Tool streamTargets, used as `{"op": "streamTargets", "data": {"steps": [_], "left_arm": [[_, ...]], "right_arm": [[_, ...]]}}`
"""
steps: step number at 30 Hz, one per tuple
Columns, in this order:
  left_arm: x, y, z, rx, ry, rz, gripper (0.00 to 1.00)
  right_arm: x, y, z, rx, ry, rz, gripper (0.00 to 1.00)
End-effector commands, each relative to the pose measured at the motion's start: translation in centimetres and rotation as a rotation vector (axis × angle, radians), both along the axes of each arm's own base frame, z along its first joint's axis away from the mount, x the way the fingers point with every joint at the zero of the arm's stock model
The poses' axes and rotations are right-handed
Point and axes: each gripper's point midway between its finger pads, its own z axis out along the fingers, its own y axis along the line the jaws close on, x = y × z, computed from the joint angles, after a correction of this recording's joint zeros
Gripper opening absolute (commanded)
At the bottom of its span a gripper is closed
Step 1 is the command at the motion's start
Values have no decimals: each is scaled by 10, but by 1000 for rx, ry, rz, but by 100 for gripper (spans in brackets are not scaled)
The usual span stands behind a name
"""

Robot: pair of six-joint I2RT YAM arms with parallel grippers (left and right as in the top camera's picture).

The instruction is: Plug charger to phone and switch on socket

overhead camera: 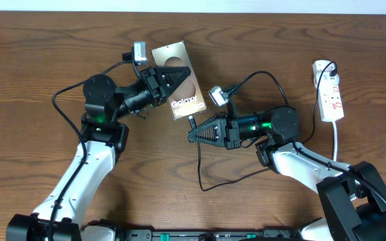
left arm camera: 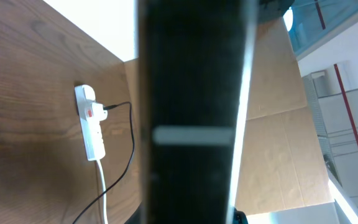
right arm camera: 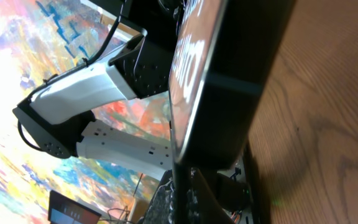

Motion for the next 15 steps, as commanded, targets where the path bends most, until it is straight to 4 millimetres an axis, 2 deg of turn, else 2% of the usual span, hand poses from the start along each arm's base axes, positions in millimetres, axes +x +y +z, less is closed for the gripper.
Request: {"op": "streamTargets", "data": {"steps": [1, 15], "left_arm": [[-8, -3, 14, 2, -58, -35, 7], [-9, -3, 20, -3, -91, -38, 7]], "right_arm": [[14, -3, 4, 22, -14, -74, 1], [21, -5, 4, 26, -4, -103, 1]]}}
